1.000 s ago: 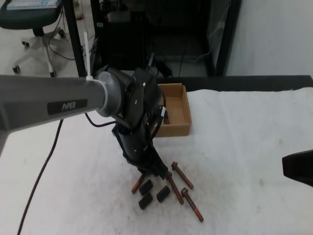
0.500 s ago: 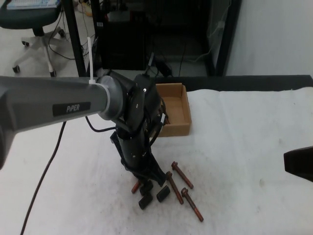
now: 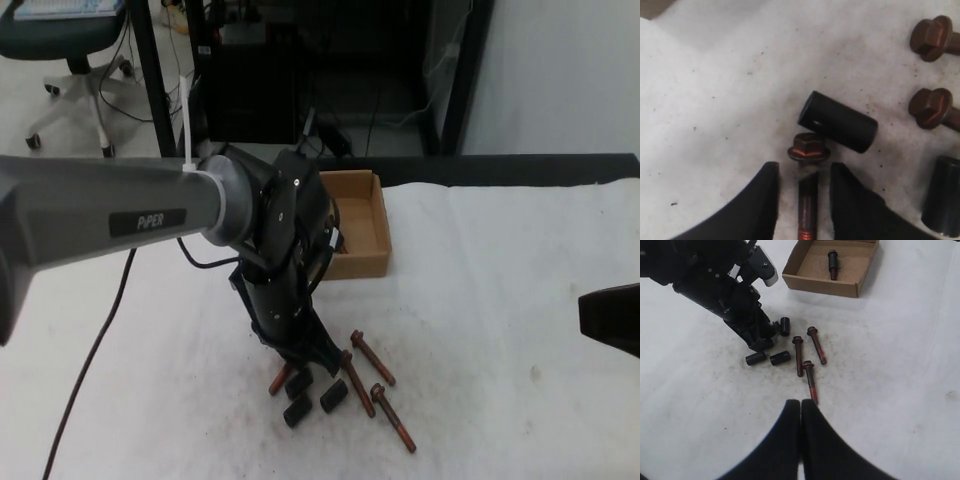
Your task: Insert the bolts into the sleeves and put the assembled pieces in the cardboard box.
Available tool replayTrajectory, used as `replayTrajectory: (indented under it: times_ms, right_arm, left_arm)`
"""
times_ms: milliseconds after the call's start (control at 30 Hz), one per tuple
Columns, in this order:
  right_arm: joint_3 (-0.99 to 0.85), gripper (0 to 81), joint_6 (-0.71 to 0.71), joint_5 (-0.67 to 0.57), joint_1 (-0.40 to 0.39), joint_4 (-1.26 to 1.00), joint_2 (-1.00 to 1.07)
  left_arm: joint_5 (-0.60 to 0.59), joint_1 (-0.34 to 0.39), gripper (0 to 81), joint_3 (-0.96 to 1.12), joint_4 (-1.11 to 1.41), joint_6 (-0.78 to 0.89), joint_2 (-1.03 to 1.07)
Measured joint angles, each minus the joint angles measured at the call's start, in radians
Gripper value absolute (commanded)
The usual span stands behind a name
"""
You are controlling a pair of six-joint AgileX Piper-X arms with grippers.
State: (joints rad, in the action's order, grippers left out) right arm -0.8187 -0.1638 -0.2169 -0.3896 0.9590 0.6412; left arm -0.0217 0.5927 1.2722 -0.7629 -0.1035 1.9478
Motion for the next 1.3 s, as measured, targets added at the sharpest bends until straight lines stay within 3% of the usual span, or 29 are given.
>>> replayTrajectory:
  times_ms: [267, 333, 400, 433, 633, 900, 1033, 1167, 1300]
  right_arm:
    - [0.0, 0.4, 0.002, 0.0, 0.0, 0.0, 0.0]
    - [0.0, 0.4, 0.002, 0.0, 0.0, 0.0, 0.0]
    - [0.0, 0.4, 0.002, 0.0, 0.0, 0.0, 0.0]
    - [0.0, 0.4, 0.002, 0.0, 0.0, 0.0, 0.0]
    - [0.0, 0.4, 0.002, 0.0, 0.0, 0.0, 0.0]
    - [0.0, 0.4, 0.02, 0.0, 0.0, -0.03, 0.055]
    - [0.0, 0.4, 0.025, -0.006, 0.0, -0.133, 0.155]
    - [-0.003, 0.2, 0.028, -0.094, 0.0, -0.224, 0.31]
    - [-0.04, 2.4, 0.027, -0.163, 0.0, -0.288, 0.497]
  left_arm:
    - [-0.006, 0.0, 30.3, 0.012, -0.021, 0.021, 0.018]
    - [-0.006, 0.0, 22.0, 0.012, -0.016, 0.021, 0.018]
    - [-0.006, 0.0, 3.7, 0.012, -0.011, 0.021, 0.018]
    - [-0.006, 0.0, 0.2, 0.012, -0.009, 0.021, 0.018]
    - [0.006, 0.0, 0.3, 0.012, -0.01, 0.032, 0.014]
    - [0.185, -0.015, 0.3, -0.001, -0.01, 0.005, -0.138]
    - [0.206, -0.057, 0.3, -0.001, 0.003, -0.001, -0.28]
    - [0.204, -0.121, 0.3, -0.001, 0.012, -0.002, -0.442]
    - [0.127, -0.197, 0.3, -0.001, 0.008, 0.037, -0.601]
